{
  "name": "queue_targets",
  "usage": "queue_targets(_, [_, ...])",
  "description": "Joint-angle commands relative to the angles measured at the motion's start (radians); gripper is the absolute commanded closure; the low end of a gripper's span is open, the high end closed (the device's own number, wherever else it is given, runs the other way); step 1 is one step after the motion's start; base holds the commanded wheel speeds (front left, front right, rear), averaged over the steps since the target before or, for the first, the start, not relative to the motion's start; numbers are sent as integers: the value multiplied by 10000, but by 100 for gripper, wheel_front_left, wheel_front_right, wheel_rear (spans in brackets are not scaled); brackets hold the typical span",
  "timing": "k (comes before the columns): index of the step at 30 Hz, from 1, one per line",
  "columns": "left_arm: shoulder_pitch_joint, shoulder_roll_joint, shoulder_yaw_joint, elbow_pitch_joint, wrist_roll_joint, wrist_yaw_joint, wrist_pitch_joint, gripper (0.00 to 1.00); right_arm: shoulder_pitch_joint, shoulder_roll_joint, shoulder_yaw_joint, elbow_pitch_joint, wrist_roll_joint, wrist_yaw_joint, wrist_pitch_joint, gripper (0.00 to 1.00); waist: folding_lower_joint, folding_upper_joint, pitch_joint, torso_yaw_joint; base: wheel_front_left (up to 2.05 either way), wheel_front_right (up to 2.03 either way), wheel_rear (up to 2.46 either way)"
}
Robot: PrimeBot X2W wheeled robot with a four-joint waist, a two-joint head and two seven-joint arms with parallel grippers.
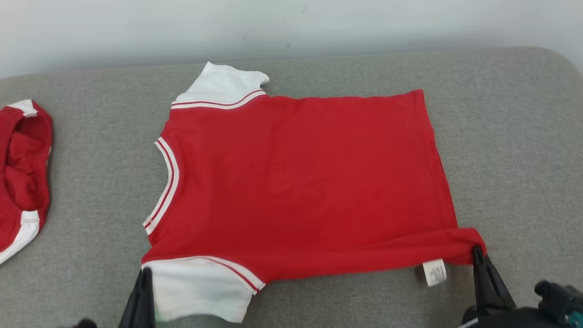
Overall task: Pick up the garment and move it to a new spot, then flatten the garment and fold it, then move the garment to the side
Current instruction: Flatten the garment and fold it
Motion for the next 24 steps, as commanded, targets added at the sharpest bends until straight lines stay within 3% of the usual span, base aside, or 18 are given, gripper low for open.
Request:
queue_targets(1, [-251, 109, 8, 22, 15, -60, 36, 100, -197, -27, 64, -25, -44, -23, 18, 100, 0, 0, 54, -78, 0, 0, 0])
queue_targets(12, [-2640, 888, -43, 849, 174, -541, 743, 100, -2419, -332, 525, 1020, 350, -23, 421, 100, 0, 0, 477, -376, 0, 0, 0])
queue_targets(24, [-5503, 994, -495, 3710, 217, -929, 990, 100, -5145, -346, 1031, 3771, 91, -23, 86, 100, 0, 0, 1054, -547, 0, 0, 0])
